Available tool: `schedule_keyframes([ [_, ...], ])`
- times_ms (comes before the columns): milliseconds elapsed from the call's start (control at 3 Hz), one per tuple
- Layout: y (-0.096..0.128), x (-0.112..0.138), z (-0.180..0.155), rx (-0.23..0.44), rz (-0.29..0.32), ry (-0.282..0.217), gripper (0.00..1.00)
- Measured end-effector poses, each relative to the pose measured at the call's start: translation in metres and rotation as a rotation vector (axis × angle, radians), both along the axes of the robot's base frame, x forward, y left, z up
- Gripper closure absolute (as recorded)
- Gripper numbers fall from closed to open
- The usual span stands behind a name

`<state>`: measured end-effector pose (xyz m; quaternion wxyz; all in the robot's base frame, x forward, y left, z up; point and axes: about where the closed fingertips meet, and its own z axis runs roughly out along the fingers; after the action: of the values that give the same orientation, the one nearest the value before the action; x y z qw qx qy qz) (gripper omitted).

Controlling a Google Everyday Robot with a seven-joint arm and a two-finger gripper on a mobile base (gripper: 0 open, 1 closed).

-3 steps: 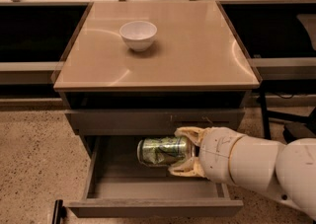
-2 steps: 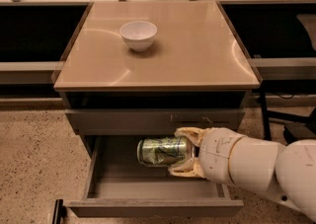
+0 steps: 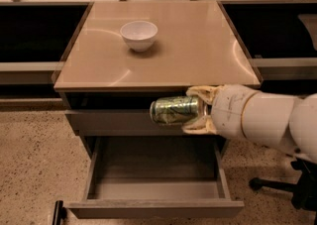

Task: Pick green can from middle drawer and place on counter

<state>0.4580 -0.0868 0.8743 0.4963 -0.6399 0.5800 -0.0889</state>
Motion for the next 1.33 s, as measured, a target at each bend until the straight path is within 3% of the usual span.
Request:
schedule_keyframes([
  [333, -0.004, 0.049, 0.040, -0.023, 0.025, -0.100, 1.00],
  [667, -0.005, 0.048, 0.039, -0.023, 0.023, -0.098, 1.00],
  [1000, -0.006, 0.063, 0.043, -0.034, 0.017, -0.112, 1.00],
  [1333, -0.013, 0.098, 0.053, -0.055, 0.016, -0.145, 1.00],
])
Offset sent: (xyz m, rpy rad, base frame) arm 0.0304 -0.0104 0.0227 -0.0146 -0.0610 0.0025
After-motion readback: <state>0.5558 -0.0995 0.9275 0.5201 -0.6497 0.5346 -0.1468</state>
